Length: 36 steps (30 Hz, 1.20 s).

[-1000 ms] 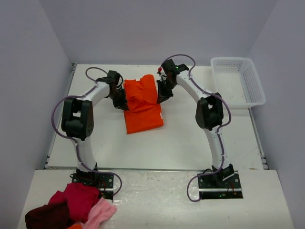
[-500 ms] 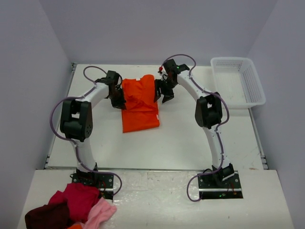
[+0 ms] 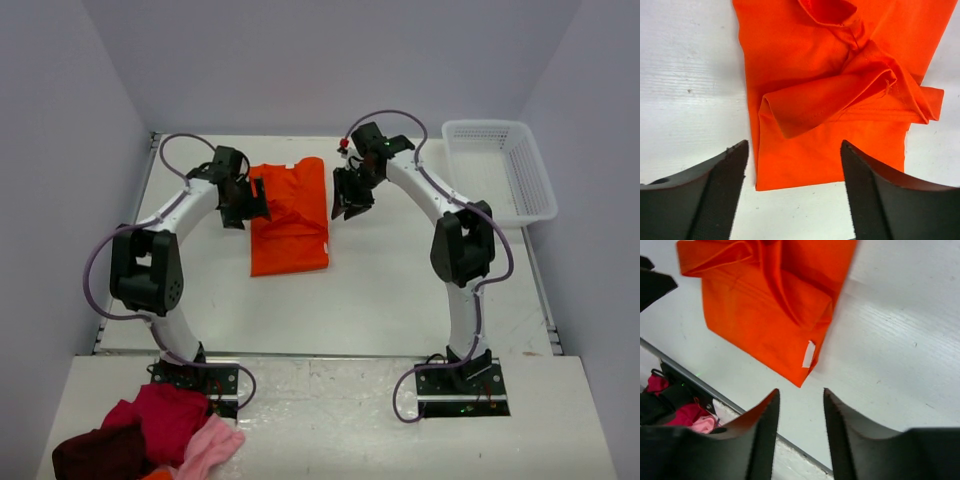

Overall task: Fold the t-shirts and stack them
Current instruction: Fold the folded rectangular tshirt in 1/3 of the way

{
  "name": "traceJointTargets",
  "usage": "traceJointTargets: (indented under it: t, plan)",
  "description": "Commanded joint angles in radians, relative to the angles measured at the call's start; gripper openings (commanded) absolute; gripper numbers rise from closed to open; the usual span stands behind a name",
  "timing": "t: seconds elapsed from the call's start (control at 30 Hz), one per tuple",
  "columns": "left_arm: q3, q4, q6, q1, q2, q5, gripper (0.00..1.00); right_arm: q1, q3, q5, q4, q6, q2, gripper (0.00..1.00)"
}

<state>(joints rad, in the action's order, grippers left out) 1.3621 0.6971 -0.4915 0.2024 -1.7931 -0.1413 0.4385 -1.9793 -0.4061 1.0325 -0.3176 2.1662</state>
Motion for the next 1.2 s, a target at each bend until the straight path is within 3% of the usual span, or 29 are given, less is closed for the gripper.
traceJointTargets:
  t: [0.0,0.07,0.1,0.13,0.2,0.23,0.27,0.3,0.37,0.63,0.9,1.17]
  plan:
    - [0.009,-0.007,-0.013,-0.012,0.070,0.057,0.80,0.028,0.020,-0.043,-0.035,0.014,-0.101,0.40]
    - [-0.001,0.001,-0.027,-0.012,0.104,0.101,0.81,0.061,0.017,-0.053,-0.029,0.017,-0.095,0.25]
    - [-0.009,0.001,-0.033,-0.012,0.118,0.112,0.80,0.077,0.016,-0.050,-0.028,0.018,-0.088,0.05]
    - [-0.021,0.001,-0.038,-0.009,0.132,0.126,0.76,0.091,0.016,-0.048,-0.028,0.018,-0.082,0.00]
    - [-0.040,-0.007,-0.044,-0.011,0.162,0.121,0.68,0.132,0.010,-0.051,-0.029,0.014,-0.048,0.00]
    - [-0.061,-0.008,-0.044,-0.011,0.170,0.099,0.37,0.143,0.004,-0.050,-0.031,0.014,-0.033,0.00]
    - [-0.076,-0.025,-0.044,-0.011,0.178,0.073,0.15,0.160,0.005,-0.046,-0.041,0.002,-0.011,0.00]
    - [-0.093,-0.033,-0.045,-0.009,0.179,0.043,0.00,0.164,0.005,-0.048,-0.054,-0.006,-0.002,0.00]
    - [-0.152,-0.076,-0.045,-0.003,0.173,-0.067,0.00,0.167,0.011,-0.053,-0.097,-0.030,0.014,0.00]
    - [-0.310,-0.214,-0.067,0.029,0.115,-0.181,0.00,0.169,-0.052,-0.118,-0.130,-0.061,0.155,0.00]
    - [-0.296,-0.269,-0.056,0.034,-0.005,-0.201,0.00,0.177,-0.036,-0.151,-0.146,-0.067,0.208,0.00]
    - [-0.274,-0.220,-0.056,0.040,-0.042,-0.179,0.00,0.178,0.222,-0.140,-0.262,-0.122,0.132,0.00]
